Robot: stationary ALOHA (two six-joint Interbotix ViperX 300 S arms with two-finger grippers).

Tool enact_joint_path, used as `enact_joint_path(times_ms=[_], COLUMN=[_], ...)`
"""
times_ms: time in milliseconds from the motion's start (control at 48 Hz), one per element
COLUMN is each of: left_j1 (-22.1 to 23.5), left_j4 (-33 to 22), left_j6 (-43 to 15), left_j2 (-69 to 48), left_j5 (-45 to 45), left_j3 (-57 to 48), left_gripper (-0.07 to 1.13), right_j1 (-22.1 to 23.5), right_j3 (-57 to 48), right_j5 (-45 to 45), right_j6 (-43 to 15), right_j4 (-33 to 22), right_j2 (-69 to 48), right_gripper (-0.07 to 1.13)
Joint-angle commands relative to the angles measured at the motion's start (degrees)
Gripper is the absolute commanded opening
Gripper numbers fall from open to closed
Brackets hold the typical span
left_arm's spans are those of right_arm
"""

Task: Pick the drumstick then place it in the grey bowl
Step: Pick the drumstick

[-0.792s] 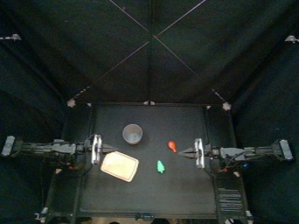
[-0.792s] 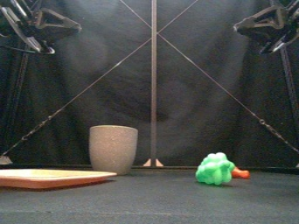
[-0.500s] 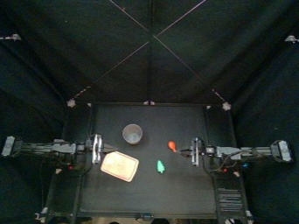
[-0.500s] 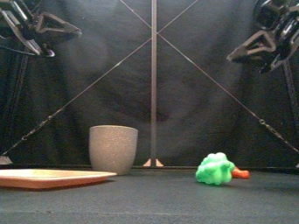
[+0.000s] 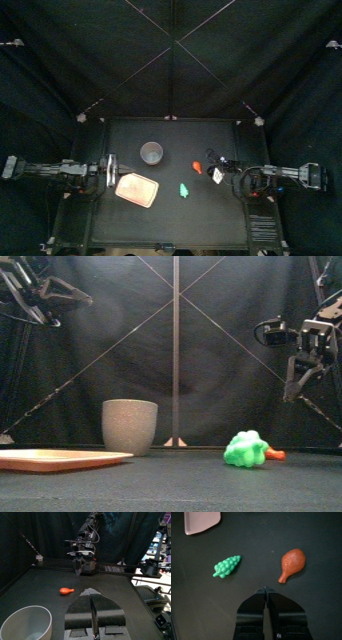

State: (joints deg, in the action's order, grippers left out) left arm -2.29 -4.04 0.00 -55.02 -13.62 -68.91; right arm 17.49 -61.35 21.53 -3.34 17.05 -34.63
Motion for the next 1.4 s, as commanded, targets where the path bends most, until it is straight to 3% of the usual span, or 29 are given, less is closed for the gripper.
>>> enact_joint_path(times_ms=[21,125,375,438,1188,1396], left_j1=[-0.44,-0.97,-1.76,-1.85,-2.02,-1.85], left_j4=[-0.79,-0.97,-1.67,-1.67,-1.05,-1.05], left_j6=[0.09,0.09,-0.09,-0.09,-0.26,-0.26], left_j2=[0.35,0.35,0.35,0.35,0.35,0.35], left_j5=[-0.53,-0.97,-1.05,-1.05,-1.14,-1.14], left_j3=[0.79,0.97,0.53,0.53,0.53,0.53], left_gripper=[0.01,0.07,0.26,0.27,0.27,0.27], right_j1=[0.18,0.26,0.88,1.14,3.60,3.78], right_j3=[1.93,1.49,-1.32,-1.76,6.94,9.05], right_j5=[-0.26,-2.90,-10.28,-10.99,-11.51,-11.43], right_j6=[0.18,0.09,0.09,0.18,0.18,0.09], right_j4=[-2.20,-2.72,3.25,4.39,7.56,8.09], right_j2=[0.00,-0.09,0.70,1.49,28.83,33.22], right_gripper=[0.08,0.22,0.95,1.06,1.04,0.93])
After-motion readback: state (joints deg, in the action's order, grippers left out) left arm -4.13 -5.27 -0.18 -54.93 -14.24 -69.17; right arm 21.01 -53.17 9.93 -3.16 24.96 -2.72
